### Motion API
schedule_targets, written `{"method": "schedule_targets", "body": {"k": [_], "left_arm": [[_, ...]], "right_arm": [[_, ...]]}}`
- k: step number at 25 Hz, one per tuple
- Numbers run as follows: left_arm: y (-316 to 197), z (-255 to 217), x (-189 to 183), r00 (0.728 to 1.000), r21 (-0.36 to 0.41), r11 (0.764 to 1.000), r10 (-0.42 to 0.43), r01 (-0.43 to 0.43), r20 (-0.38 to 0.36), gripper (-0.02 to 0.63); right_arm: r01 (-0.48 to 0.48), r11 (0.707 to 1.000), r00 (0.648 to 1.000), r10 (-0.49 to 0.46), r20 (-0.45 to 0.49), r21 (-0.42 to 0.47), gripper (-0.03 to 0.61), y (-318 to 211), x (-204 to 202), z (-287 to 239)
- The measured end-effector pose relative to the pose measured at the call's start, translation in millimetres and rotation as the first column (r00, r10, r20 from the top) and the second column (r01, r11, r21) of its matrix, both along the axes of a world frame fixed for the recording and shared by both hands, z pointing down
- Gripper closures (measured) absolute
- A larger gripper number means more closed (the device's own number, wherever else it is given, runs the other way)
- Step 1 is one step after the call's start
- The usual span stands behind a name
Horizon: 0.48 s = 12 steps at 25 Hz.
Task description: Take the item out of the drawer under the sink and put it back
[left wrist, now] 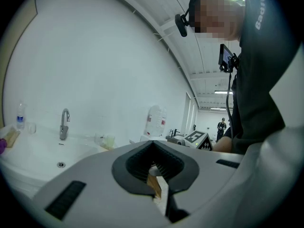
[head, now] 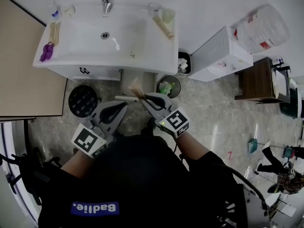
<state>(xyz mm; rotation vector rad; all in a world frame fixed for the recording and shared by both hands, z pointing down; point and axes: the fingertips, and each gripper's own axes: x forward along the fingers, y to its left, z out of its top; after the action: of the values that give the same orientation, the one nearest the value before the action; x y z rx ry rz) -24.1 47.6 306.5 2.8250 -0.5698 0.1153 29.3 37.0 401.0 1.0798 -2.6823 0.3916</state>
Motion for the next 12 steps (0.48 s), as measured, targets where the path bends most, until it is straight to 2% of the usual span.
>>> {"method": "schedule_targets", "body": {"k": [7, 12], "left_arm": [[-6.7, 2.8, -10.9, 1.0, -0.013, 1.0, -0.024, 0.024, 0.017, 0.609], [-18.0, 2.0, -14.4, 0.998, 0.011, 0.998, -0.06, 0.06, 0.007, 0.609]], "right_arm": [[0.012, 0.999, 0.995, -0.016, -0.094, -0.043, 0.541, -18.5, 3.3, 51.3], [0.032, 0.997, 0.984, -0.044, -0.17, -0.071, 0.541, -30.8, 4.5, 87.7]]}}
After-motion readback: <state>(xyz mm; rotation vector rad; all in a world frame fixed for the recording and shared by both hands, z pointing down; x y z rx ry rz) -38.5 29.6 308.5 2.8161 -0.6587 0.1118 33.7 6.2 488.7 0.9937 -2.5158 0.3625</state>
